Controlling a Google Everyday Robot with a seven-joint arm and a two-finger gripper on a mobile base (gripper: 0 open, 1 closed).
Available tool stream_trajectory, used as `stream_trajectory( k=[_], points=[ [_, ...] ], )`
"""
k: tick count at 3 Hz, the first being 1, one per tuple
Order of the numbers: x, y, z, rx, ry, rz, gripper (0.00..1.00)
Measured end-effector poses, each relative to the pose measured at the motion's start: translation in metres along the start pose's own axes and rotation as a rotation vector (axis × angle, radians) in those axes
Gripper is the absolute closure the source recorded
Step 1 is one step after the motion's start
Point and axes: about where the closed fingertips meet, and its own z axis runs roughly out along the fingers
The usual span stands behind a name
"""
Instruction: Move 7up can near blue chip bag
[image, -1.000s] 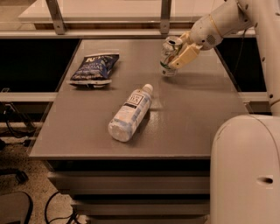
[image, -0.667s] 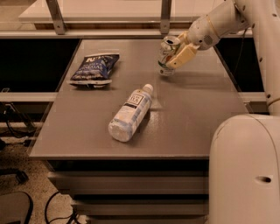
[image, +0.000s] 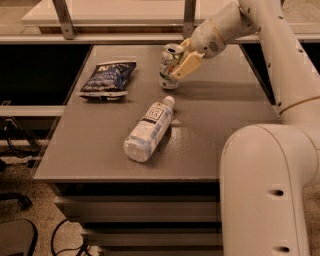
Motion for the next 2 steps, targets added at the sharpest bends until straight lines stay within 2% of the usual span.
stream_trajectory(
  k=[2],
  points=[
    [-0.045, 0.008, 0.054, -0.124, -0.022, -0.073, 1.00]
  ],
)
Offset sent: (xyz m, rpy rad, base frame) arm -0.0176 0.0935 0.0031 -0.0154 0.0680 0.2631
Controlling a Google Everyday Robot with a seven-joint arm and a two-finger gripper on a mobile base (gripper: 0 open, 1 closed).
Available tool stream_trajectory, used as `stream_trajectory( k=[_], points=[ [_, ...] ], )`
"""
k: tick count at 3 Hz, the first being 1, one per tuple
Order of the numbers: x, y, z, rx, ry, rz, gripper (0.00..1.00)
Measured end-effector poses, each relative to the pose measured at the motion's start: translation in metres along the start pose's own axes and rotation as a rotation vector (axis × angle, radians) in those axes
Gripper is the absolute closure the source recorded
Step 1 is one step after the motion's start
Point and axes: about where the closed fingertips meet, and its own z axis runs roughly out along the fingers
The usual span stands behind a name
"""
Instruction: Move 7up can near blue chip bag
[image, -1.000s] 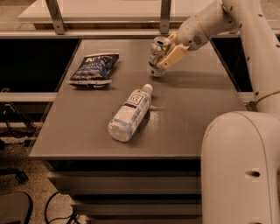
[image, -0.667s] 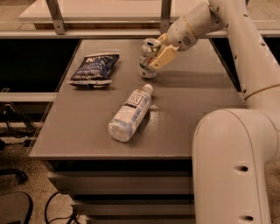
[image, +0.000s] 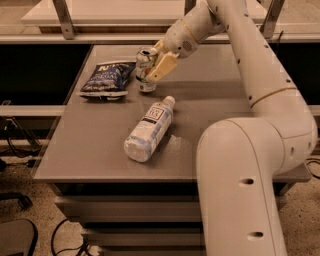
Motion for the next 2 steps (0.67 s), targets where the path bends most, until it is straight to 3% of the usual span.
stream_trajectory(
  k=[2],
  points=[
    [-0.028, -0.010, 0.031, -0.037, -0.029, -0.060, 1.00]
  ],
)
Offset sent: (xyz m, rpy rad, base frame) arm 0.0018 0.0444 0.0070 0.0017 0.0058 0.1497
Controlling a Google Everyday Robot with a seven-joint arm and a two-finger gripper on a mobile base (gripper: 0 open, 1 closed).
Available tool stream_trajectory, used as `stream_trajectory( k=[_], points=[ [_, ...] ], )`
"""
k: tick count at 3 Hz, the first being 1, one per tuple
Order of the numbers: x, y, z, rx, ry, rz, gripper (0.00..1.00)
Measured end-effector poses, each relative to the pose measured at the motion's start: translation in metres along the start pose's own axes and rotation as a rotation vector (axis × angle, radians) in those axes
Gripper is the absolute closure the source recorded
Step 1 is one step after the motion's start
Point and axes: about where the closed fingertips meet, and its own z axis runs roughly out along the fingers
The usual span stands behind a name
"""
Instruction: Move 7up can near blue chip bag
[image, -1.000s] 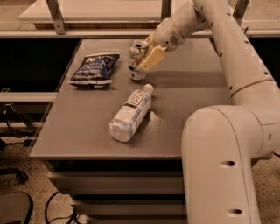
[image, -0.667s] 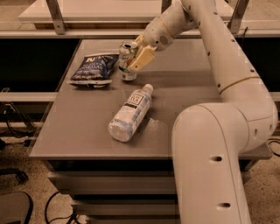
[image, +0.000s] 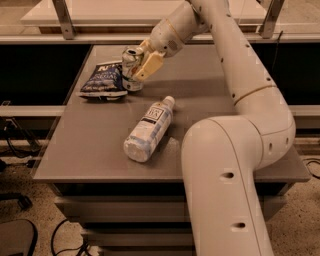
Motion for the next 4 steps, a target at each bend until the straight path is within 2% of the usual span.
stream_trajectory(
  k=[1, 4],
  points=[
    [-0.0030, -0.0035, 0.0071, -0.008, 0.006, -0.008, 0.82],
    [-0.0041, -0.0091, 0.0145, -0.018, 0.023, -0.010, 0.12]
  ],
)
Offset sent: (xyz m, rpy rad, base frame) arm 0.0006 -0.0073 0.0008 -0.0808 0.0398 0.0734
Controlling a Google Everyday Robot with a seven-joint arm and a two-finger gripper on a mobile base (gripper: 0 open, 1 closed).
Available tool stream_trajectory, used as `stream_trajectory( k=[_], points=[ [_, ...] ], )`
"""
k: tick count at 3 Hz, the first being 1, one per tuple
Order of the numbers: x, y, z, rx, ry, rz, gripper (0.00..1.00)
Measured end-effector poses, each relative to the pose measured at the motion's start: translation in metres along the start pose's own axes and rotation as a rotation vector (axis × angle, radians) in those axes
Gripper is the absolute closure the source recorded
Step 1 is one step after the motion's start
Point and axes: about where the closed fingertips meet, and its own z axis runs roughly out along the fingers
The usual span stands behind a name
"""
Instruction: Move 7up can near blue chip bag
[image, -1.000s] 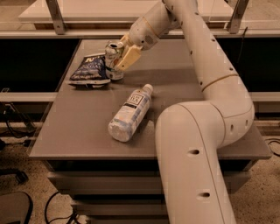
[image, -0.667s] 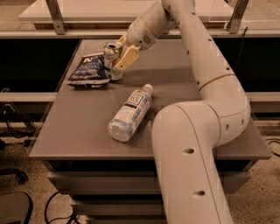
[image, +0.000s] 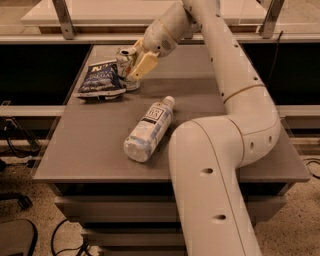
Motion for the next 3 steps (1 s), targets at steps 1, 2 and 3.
stream_trajectory(
  k=[1, 2, 3],
  points=[
    [-0.0006, -0.0013, 0.0010, -0.001, -0.004, 0.000, 0.00],
    [-0.0027, -0.0016, 0.0004, 0.000, -0.013, -0.002, 0.00],
    [-0.0052, -0.0019, -0.0009, 0.001, -0.023, -0.003, 0.00]
  ],
)
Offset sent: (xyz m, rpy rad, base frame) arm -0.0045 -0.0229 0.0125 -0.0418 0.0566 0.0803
